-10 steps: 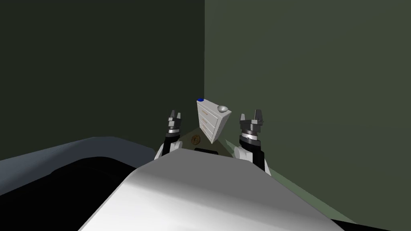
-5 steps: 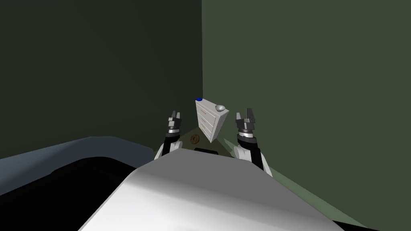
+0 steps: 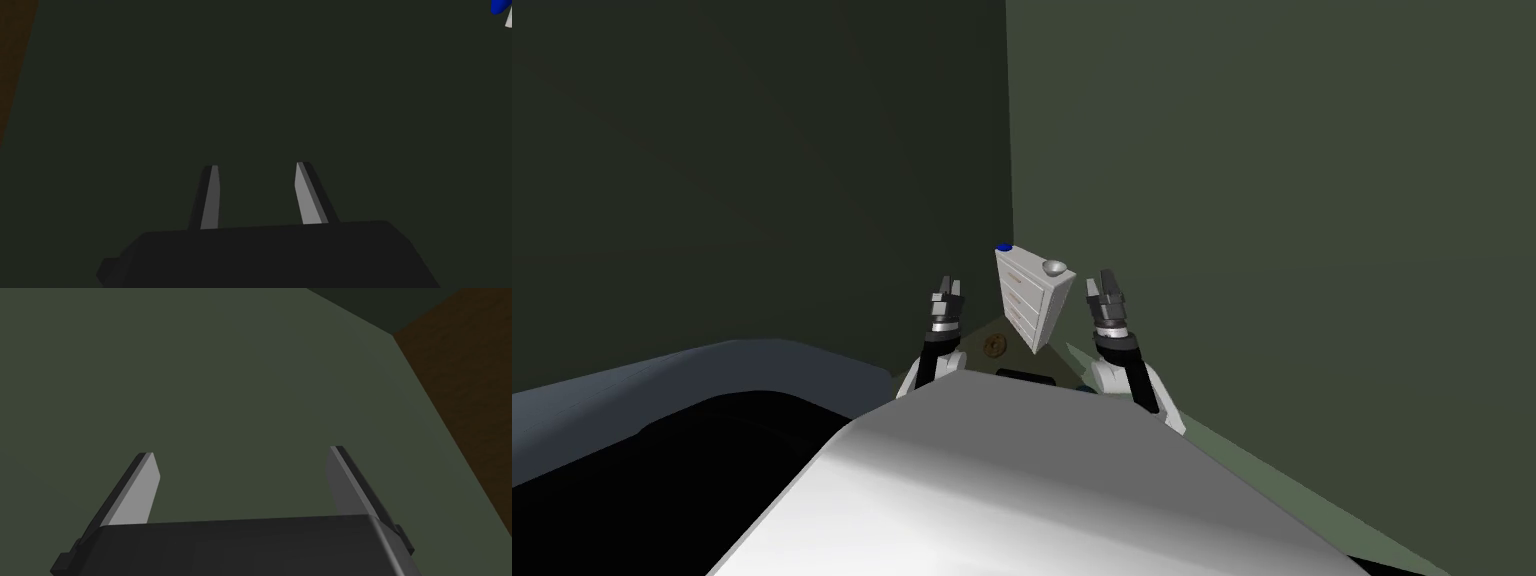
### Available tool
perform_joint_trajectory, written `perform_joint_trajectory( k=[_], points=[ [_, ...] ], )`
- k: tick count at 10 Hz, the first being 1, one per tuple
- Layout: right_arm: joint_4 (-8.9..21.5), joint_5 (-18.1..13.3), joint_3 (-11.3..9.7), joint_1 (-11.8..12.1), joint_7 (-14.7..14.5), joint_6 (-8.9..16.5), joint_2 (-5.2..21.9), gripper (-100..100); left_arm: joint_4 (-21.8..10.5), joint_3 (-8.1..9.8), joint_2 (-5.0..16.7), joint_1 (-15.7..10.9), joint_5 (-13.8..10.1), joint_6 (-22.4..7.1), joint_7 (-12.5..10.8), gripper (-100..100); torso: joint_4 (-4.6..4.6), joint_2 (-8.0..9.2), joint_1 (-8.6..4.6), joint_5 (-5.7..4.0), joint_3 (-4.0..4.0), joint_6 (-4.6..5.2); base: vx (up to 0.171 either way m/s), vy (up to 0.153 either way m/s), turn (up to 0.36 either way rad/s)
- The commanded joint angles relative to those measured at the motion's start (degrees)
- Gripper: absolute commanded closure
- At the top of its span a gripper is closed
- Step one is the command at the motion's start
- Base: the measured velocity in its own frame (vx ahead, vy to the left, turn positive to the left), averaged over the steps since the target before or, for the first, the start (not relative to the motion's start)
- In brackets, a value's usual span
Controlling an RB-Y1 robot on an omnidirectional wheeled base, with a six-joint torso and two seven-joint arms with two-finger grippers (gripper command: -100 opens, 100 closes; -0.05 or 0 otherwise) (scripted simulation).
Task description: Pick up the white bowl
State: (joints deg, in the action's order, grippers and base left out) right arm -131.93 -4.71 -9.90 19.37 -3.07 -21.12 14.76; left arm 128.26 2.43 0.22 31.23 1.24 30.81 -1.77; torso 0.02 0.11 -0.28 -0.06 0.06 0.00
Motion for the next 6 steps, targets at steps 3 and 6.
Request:
perform_joint_trajectory(
  k=[3, 6],
  points=[
    [1.6, -0.9, -2.2, -3.5, -2.9, 0.0, 5.8, -100, 0.0, 0.0, 0.0, 0.0, 0.0, 0.0, 0.0, 0, 0.01, 0.06, 0.08, 0.01, 0.03, 0.0, -0.041, -0.051, -0.023],
    [4.5, -2.5, -5.7, -8.0, -7.2, -0.7, 10.9, -100, 0.0, 0.0, 0.0, 0.0, 0.0, 0.0, 0.0, 0, 0.0, -0.01, 0.11, 0.02, 0.0, 0.0, -0.031, -0.05, -0.03]
  ],
)
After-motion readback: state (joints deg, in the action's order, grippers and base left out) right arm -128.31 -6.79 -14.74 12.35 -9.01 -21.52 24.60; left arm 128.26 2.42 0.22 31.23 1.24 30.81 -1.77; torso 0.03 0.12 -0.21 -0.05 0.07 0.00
